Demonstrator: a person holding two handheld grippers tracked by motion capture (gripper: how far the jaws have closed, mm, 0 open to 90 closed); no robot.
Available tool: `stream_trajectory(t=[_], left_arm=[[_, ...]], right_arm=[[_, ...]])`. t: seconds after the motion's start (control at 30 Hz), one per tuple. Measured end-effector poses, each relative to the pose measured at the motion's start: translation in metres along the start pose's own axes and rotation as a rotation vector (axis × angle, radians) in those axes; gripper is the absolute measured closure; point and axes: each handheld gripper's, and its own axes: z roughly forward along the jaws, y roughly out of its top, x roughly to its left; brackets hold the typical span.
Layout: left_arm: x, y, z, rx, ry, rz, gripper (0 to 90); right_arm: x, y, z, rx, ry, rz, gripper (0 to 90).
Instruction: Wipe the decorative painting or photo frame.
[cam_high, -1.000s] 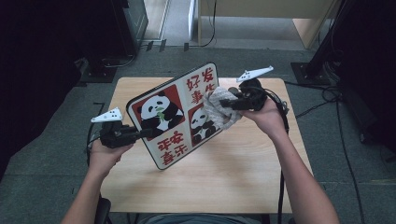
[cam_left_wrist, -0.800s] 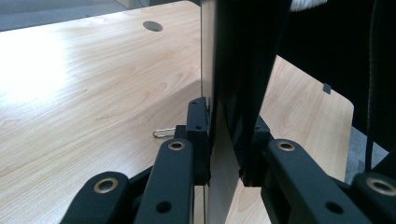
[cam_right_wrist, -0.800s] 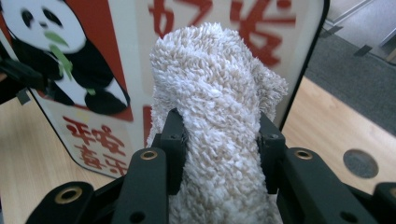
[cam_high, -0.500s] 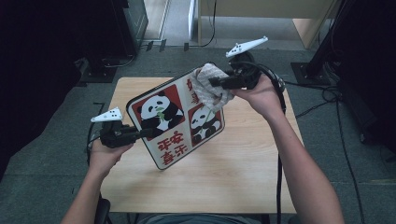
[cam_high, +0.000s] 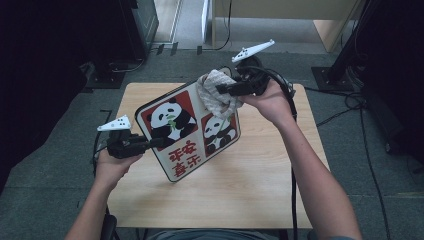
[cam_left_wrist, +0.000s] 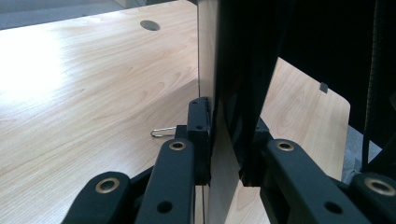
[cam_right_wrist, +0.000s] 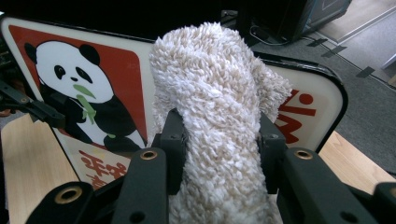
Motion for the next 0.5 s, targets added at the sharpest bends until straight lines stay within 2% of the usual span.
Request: stream_trajectory(t=[0.5], left_arm=[[-0.002, 0.0, 0.0, 0.01, 0.007, 0.008, 79.4]], right_arm=[[-0.003, -0.017, 0.01, -0.005, 0.038, 0.002, 65.0]])
